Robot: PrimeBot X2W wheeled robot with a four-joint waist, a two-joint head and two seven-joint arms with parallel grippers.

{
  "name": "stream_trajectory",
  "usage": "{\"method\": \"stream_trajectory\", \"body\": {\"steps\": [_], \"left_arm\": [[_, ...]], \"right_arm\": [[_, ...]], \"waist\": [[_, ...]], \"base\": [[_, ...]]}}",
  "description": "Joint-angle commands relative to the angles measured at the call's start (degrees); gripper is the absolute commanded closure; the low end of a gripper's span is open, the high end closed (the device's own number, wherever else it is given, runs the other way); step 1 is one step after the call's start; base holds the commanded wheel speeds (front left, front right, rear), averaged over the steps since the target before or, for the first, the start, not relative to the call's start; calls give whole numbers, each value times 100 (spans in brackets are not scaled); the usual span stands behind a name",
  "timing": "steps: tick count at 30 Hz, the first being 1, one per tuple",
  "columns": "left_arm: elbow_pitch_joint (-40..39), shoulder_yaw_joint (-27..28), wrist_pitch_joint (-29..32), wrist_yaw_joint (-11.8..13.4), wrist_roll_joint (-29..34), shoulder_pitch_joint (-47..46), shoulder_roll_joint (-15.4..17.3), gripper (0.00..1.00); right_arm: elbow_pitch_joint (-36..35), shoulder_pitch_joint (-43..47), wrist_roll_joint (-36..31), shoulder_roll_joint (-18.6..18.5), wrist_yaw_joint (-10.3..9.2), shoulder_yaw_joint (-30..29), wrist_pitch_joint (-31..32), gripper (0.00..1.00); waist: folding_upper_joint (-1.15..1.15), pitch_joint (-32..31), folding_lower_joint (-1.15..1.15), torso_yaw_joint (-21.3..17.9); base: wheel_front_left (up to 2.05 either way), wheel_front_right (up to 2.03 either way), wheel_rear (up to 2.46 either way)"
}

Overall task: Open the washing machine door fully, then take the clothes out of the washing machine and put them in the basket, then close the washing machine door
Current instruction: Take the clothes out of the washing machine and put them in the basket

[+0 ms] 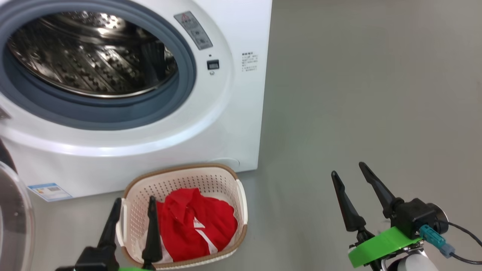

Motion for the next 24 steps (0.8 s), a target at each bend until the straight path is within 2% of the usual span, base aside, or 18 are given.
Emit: {"method": "stream_trajectory", "body": {"steps": [1,10,24], "left_arm": [[-275,146,46,45,71,53,80,0],[-579,60,248,81,19,530,112,0],[-631,-19,347,113,-42,877,156,0]], "right_arm": [[-122,26,-71,3,19,92,-36,0],[-48,283,-78,3,19,-14,-36,0],[-8,550,-105,3,19,-85,-36,0]], "waist": [[0,-200,0,70],[0,-468,0,105],[0,-716,0,180]], "base": [[0,0,0],[0,0,0],[0,0,0]]}}
